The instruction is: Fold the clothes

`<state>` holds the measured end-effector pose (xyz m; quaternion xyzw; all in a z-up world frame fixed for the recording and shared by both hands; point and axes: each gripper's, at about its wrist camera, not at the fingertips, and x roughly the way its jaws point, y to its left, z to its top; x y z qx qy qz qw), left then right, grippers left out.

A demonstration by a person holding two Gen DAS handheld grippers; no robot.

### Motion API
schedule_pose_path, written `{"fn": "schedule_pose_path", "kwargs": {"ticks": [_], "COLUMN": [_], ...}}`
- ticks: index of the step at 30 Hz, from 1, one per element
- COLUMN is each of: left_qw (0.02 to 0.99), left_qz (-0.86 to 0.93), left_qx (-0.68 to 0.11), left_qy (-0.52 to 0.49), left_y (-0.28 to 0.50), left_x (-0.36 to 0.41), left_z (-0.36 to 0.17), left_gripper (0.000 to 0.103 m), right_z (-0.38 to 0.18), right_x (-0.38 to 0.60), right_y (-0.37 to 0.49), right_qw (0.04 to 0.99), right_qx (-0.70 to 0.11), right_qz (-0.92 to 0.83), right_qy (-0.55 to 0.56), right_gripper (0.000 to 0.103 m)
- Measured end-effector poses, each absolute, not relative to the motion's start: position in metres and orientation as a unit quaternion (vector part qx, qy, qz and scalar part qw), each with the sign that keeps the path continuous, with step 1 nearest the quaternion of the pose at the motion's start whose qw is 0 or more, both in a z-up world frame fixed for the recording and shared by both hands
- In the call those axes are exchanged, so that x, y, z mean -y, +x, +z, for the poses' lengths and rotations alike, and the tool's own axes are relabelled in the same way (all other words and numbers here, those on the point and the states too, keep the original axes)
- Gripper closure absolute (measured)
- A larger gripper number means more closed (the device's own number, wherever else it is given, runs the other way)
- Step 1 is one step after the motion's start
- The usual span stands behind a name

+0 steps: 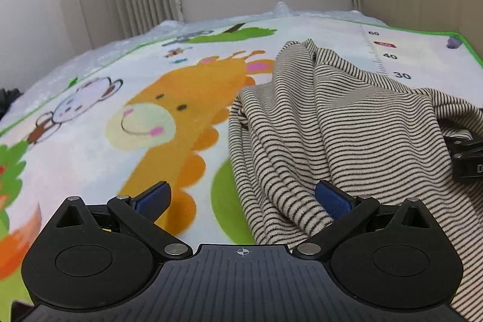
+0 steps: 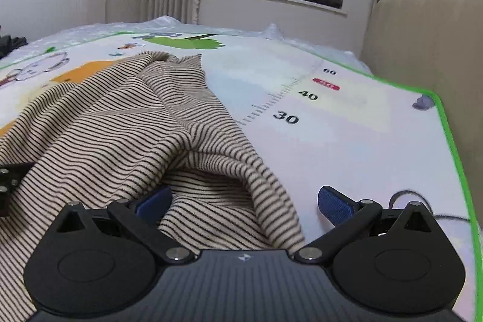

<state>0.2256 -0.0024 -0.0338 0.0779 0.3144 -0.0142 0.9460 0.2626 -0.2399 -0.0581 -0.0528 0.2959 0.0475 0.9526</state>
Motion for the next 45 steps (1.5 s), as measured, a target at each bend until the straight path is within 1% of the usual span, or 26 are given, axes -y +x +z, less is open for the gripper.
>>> {"fn": "schedule_pose_path", "kwargs": {"ticks": [4,9,11,13,14,16,18,19,21,22,23,25,27,30,32,33,34,35,36,37,38,40,41,42,43,45], "left_qw": [0.942,0.938,0.947,0.958,0.962,0.953,0.926,0.911,0.893,0.890,0.889,0.885,0.885,0.889,0.892,0.893,0.894,0.895,0.896,0.897,0.897,0.893,0.890,0.888,0.887,0.885], "left_qz": [-0.053,-0.112,-0.119,-0.123,-0.130,-0.169,-0.217,-0.237,-0.247,-0.240,-0.230,-0.209,-0.202,-0.201,-0.199,-0.199,-0.198,-0.197,-0.198,-0.199,-0.201,-0.200,-0.199,-0.198,-0.197,-0.192], "left_qx": [-0.320,-0.313,-0.282,-0.245,-0.235,-0.251,-0.294,-0.318,-0.354,-0.369,-0.381,-0.405,-0.409,-0.403,-0.400,-0.398,-0.396,-0.394,-0.392,-0.389,-0.388,-0.395,-0.399,-0.401,-0.402,-0.405], "left_qy": [0.086,0.100,0.095,0.078,0.052,-0.025,-0.091,-0.115,-0.124,-0.119,-0.112,-0.100,-0.091,-0.079,-0.072,-0.068,-0.064,-0.060,-0.059,-0.063,-0.069,-0.088,-0.098,-0.107,-0.113,-0.128], "left_y": [0.172,0.073,0.043,0.019,0.014,0.014,0.024,0.030,0.039,0.041,0.044,0.049,0.049,0.045,0.042,0.041,0.040,0.038,0.036,0.032,0.031,0.037,0.041,0.044,0.047,0.051], "left_x": [-0.008,-0.019,-0.027,-0.037,-0.044,-0.055,-0.057,-0.055,-0.045,-0.040,-0.038,-0.033,-0.030,-0.027,-0.025,-0.024,-0.023,-0.022,-0.023,-0.025,-0.028,-0.033,-0.035,-0.037,-0.040,-0.046], "left_z": [-0.026,-0.017,0.002,0.027,0.039,0.053,0.051,0.045,0.026,0.015,0.006,-0.014,-0.019,-0.019,-0.019,-0.019,-0.019,-0.019,-0.019,-0.019,-0.019,-0.018,-0.017,-0.017,-0.017,-0.021], "left_gripper": [0.000,0.000,0.000,0.000,0.000,0.000,0.000,0.000,0.002,0.011,0.028,0.029,0.028,0.023,0.025,0.029,0.042,0.050,0.055,0.063,0.070,0.076,0.077,0.078,0.078,0.078], "right_z": [-0.051,-0.046,-0.043,-0.031,-0.024,-0.009,0.005,0.002,-0.006,-0.009,-0.018,-0.049,-0.060,-0.055,-0.052,-0.051,-0.050,-0.048,-0.043,-0.038,-0.029,-0.013,-0.011,-0.009,-0.007,-0.008], "right_x": [0.250,0.270,0.280,0.288,0.293,0.303,0.313,0.307,0.293,0.286,0.277,0.263,0.257,0.254,0.257,0.258,0.260,0.262,0.263,0.265,0.257,0.241,0.225,0.208,0.191,0.163], "right_y": [0.220,0.118,0.081,0.049,0.040,0.022,0.004,0.004,0.006,0.007,0.008,0.021,0.013,0.025,0.031,0.034,0.037,0.040,0.033,0.025,0.010,-0.021,-0.030,-0.038,-0.046,-0.063], "right_qw": [0.948,0.943,0.949,0.964,0.968,0.974,0.977,0.973,0.963,0.957,0.950,0.918,0.933,0.926,0.918,0.914,0.910,0.905,0.908,0.910,0.922,0.940,0.936,0.930,0.923,0.896], "right_qx": [-0.312,-0.322,-0.306,-0.261,-0.249,-0.224,-0.199,-0.209,-0.230,-0.240,-0.260,-0.335,-0.293,-0.323,-0.342,-0.351,-0.360,-0.369,-0.357,-0.344,-0.324,-0.280,-0.281,-0.282,-0.284,-0.294], "right_qz": [0.065,0.085,0.067,0.020,0.020,0.021,0.022,0.042,0.084,0.105,0.115,0.128,0.110,0.112,0.125,0.132,0.138,0.145,0.155,0.165,0.174,0.192,0.212,0.232,0.252,0.310], "right_qy": [-0.022,-0.013,-0.028,-0.052,-0.027,0.025,0.077,0.089,0.112,0.124,0.127,0.172,0.178,0.160,0.157,0.155,0.154,0.152,0.156,0.160,0.121,0.039,0.004,-0.030,-0.064,-0.120], "right_gripper": [0.000,0.000,0.000,0.000,0.000,0.000,0.000,0.000,0.000,0.000,0.000,0.000,0.000,0.000,0.000,0.000,0.000,0.000,0.000,0.002,0.004,0.016,0.024,0.056,0.078,0.081]}}
